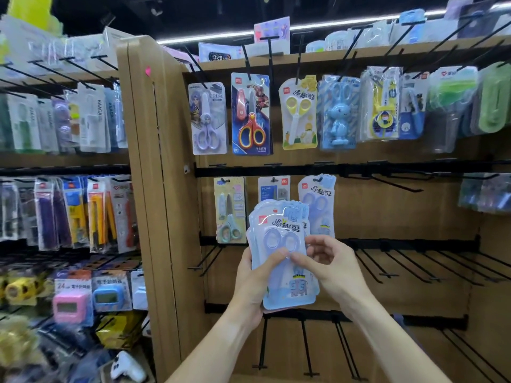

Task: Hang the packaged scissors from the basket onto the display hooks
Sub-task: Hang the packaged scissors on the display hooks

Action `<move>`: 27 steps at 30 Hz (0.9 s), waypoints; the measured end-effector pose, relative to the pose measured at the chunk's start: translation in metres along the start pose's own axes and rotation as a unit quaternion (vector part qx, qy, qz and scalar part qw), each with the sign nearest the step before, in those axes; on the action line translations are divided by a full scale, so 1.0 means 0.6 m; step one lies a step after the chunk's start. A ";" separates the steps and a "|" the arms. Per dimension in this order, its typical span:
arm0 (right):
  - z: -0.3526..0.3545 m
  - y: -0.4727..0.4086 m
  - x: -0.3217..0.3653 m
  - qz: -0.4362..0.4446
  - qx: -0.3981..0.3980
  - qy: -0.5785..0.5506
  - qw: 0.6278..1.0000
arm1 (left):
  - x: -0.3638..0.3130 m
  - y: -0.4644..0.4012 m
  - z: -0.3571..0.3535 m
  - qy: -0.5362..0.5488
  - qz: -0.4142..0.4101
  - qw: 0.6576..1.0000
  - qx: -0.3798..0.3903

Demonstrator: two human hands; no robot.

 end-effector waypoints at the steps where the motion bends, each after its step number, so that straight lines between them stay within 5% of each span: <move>1: 0.003 -0.001 -0.006 -0.006 -0.001 -0.004 1.000 | 0.000 0.002 -0.001 -0.001 -0.002 1.000 0.003; 9: 0.012 0.006 -0.027 -0.096 0.043 -0.118 0.987 | 0.004 0.005 -0.007 -0.015 0.020 1.000 0.015; 16: 0.028 -0.001 -0.038 -0.146 -0.023 -0.189 0.971 | 0.013 -0.002 -0.009 0.028 0.033 0.999 0.015; 27: 0.065 -0.096 0.021 -0.057 -0.140 -0.078 0.985 | 0.002 -0.005 -0.005 0.023 0.049 0.998 -0.007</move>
Point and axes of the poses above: each hand's wrist, its own y-axis away from the middle knuckle, its own z-axis out of the back of the hand, x = y × z, the point moved 4 cm from there along -y, towards the middle knuckle, and after that the axes turned 7 degrees about -x, right-handed, at the moved point
